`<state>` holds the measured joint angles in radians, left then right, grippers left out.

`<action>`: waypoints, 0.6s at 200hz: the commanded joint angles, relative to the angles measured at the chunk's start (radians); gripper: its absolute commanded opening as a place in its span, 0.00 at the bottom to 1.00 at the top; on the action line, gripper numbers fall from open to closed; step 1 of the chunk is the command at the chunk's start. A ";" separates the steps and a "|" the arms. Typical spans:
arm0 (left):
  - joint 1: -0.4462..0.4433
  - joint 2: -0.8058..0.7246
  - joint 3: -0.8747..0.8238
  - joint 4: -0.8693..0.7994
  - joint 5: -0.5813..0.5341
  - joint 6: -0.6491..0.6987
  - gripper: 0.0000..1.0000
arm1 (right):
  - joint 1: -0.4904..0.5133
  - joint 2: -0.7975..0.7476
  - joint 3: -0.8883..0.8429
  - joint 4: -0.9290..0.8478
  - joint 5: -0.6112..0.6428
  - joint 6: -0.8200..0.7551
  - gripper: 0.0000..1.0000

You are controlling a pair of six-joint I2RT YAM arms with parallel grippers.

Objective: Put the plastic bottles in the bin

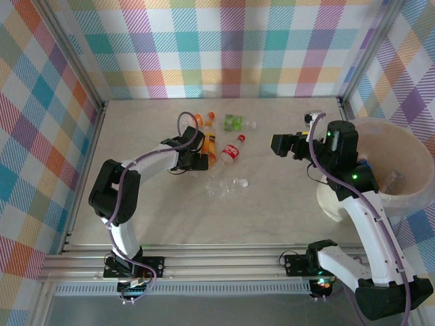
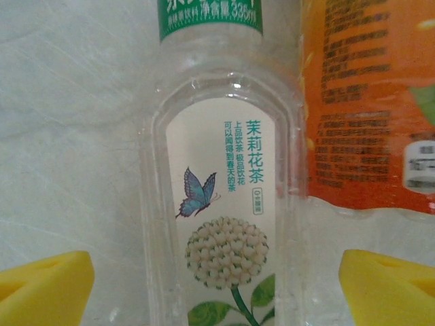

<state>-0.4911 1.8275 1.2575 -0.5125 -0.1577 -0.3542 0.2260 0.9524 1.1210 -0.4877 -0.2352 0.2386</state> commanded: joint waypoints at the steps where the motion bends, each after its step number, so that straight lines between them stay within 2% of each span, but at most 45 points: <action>1: 0.011 0.019 0.010 0.031 0.041 0.021 0.90 | 0.004 -0.021 -0.019 0.024 0.002 -0.013 1.00; 54: 0.012 0.047 -0.025 0.108 0.027 0.032 0.82 | 0.004 -0.020 -0.024 0.031 0.046 -0.001 1.00; 120: 0.011 0.035 -0.098 0.192 0.011 0.041 0.76 | 0.004 -0.031 -0.036 0.045 0.040 -0.005 1.00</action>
<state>-0.4870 1.8690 1.1988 -0.3630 -0.1398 -0.3267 0.2260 0.9451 1.1046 -0.4862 -0.1982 0.2390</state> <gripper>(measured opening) 0.764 0.996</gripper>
